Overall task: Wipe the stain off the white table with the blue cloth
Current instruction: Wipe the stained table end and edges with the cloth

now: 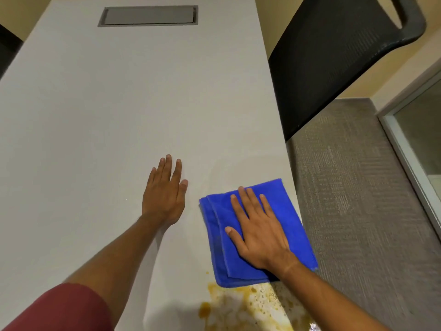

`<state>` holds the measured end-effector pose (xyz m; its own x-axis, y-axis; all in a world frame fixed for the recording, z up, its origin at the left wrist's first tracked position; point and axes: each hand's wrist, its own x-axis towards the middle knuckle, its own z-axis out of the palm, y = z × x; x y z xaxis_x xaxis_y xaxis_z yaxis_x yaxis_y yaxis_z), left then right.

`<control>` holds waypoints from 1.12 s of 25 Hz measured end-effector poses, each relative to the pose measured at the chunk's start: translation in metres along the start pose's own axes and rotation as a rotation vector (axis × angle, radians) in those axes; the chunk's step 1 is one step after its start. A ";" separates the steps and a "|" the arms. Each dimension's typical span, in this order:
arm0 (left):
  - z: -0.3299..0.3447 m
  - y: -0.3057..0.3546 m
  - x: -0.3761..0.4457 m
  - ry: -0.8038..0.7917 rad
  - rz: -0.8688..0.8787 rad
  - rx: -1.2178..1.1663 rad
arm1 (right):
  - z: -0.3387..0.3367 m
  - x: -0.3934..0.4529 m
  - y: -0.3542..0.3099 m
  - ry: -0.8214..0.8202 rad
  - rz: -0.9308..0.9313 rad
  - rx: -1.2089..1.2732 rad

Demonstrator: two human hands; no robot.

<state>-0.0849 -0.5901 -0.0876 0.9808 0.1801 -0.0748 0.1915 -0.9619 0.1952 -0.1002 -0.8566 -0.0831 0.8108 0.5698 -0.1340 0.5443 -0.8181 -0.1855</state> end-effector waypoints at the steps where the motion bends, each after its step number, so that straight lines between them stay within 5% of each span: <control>1: 0.000 0.000 -0.001 0.001 -0.001 0.003 | -0.002 -0.002 0.009 0.009 0.072 -0.005; 8: 0.007 -0.001 0.001 0.053 0.004 0.037 | -0.026 0.071 0.047 0.068 0.418 -0.055; 13: 0.007 -0.005 0.002 0.053 0.023 0.005 | -0.010 0.088 -0.017 0.016 0.107 -0.039; 19: 0.005 -0.007 0.000 0.027 0.039 -0.019 | 0.003 0.000 -0.013 -0.025 -0.093 -0.050; 25: 0.006 -0.006 -0.002 0.031 0.034 0.010 | -0.010 0.016 0.029 0.046 0.330 -0.076; 28: 0.008 -0.005 -0.005 0.032 0.027 0.026 | -0.011 0.049 0.012 0.073 0.396 -0.066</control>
<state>-0.0908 -0.5876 -0.0963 0.9863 0.1606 -0.0381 0.1648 -0.9714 0.1710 -0.0514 -0.8392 -0.0813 0.9724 0.2044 -0.1128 0.1974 -0.9778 -0.0703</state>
